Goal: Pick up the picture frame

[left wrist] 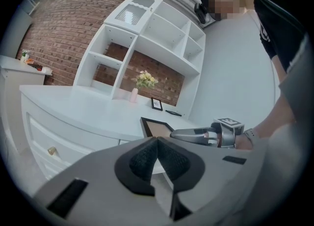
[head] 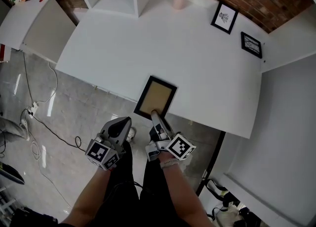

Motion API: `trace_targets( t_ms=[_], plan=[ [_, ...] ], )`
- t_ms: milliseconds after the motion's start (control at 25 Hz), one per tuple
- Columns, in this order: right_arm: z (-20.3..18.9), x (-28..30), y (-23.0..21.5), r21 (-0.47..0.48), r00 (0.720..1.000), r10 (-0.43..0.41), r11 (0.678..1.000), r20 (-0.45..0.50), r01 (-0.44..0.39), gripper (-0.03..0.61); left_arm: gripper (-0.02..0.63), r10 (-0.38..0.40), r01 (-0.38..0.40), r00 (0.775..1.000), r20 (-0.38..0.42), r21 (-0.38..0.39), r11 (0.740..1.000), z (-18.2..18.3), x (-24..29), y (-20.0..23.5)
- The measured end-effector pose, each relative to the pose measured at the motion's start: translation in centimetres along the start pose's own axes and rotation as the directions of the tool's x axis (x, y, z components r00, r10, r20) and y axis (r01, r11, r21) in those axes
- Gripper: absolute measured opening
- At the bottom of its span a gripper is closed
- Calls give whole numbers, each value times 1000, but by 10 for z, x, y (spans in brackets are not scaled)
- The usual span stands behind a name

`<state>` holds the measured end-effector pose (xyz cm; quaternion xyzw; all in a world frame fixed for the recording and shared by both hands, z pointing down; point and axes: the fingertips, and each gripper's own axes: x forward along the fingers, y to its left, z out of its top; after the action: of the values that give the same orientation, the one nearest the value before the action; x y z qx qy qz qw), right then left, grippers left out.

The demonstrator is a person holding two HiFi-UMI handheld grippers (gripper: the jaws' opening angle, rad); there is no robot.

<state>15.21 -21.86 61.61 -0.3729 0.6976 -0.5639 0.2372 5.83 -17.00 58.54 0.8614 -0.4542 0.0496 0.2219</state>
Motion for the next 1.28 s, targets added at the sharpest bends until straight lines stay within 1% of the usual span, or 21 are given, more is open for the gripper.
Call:
trace_targets(
  t_ms=[80, 120, 280, 520, 600, 760, 920, 1280],
  plan=[
    [3, 2, 3, 25, 999, 29, 999, 19, -30, 126, -6, 0, 0, 1000, -4, 4, 1000, -2, 0, 1],
    [4, 3, 2, 33, 999, 32, 999, 22, -33, 106, -6, 0, 0, 1000, -5, 5, 1000, -3, 0, 2],
    [4, 3, -2, 64, 999, 28, 998, 21, -30, 79, -6, -4, 4, 1000, -4, 1, 1000, -1, 1, 2],
    [6, 0, 0, 123, 996, 61, 990, 60, -68, 48, -6, -7, 7, 1000, -3, -6, 1000, -1, 0, 3],
    [7, -1, 5, 126, 995, 75, 989, 65, -83, 34, -6, -9, 9, 1000, -3, -1, 1000, -1, -1, 3],
    [6, -3, 11, 91, 995, 88, 992, 46, -92, 29, -6, -11, 11, 1000, 3, 3, 1000, 1, -2, 3],
    [9, -7, 15, 64, 996, 76, 995, 38, -78, 29, -6, -11, 11, 1000, 10, 6, 1000, 6, -1, 3],
    [33, -16, 31, -79, 999, 33, 996, 25, -31, 29, -6, -24, 22, 998, 50, 34, 999, 29, 2, 1]
  ],
)
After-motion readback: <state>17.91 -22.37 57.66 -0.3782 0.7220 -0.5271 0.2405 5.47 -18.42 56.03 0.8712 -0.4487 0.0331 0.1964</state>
